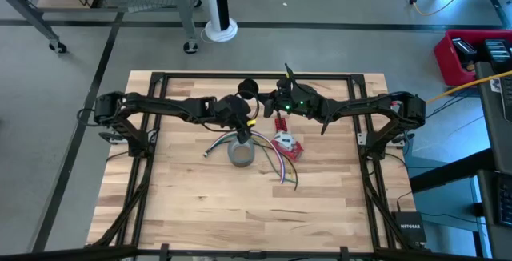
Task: Coil cords
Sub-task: Coil the green wire onto the black spool
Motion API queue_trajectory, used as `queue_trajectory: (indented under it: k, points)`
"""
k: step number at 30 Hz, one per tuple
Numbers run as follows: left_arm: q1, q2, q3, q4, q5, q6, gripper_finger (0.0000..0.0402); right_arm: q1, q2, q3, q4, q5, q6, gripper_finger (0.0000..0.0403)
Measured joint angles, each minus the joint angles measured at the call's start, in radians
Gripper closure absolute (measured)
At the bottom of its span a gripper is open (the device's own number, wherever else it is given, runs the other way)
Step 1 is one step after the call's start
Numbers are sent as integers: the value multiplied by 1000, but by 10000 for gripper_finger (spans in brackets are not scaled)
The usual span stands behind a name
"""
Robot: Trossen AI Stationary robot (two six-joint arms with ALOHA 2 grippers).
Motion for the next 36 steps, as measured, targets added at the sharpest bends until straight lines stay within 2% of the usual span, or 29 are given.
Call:
queue_trajectory:
  k: [12, 21, 30, 36]
  points:
    - [-6, 0, 0, -168, -88, -54, 303, 0, 0, -1, -6, -32, 1, 403]
    - [-12, -1, 0, -160, -110, -44, 392, 0, 0, -1, -9, -32, 1, 403]
    - [-26, -1, 1, -226, -128, -80, 397, 0, -1, -1, -27, -32, 1, 403]
    - [-25, -1, 1, -343, -228, -145, 398, 0, -1, -1, -108, -38, 2, 403]
